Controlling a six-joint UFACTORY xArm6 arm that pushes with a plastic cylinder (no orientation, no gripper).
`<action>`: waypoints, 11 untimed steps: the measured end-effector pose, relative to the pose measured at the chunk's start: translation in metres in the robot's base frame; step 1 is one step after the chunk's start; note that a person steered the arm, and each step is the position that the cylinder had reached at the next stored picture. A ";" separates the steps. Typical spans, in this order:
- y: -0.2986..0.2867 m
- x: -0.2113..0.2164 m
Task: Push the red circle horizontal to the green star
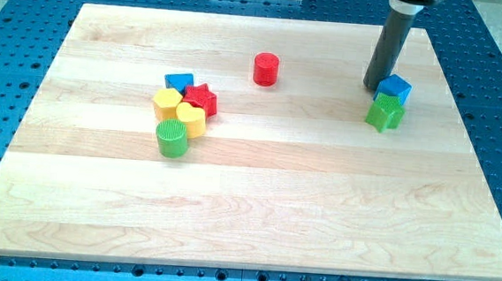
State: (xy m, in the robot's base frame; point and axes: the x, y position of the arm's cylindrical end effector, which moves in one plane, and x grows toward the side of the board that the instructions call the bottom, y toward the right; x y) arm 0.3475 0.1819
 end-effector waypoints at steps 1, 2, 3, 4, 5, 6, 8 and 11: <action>-0.028 -0.003; -0.128 0.000; -0.196 0.000; -0.224 -0.009; -0.279 -0.038; -0.273 -0.062; -0.098 0.015; -0.119 0.056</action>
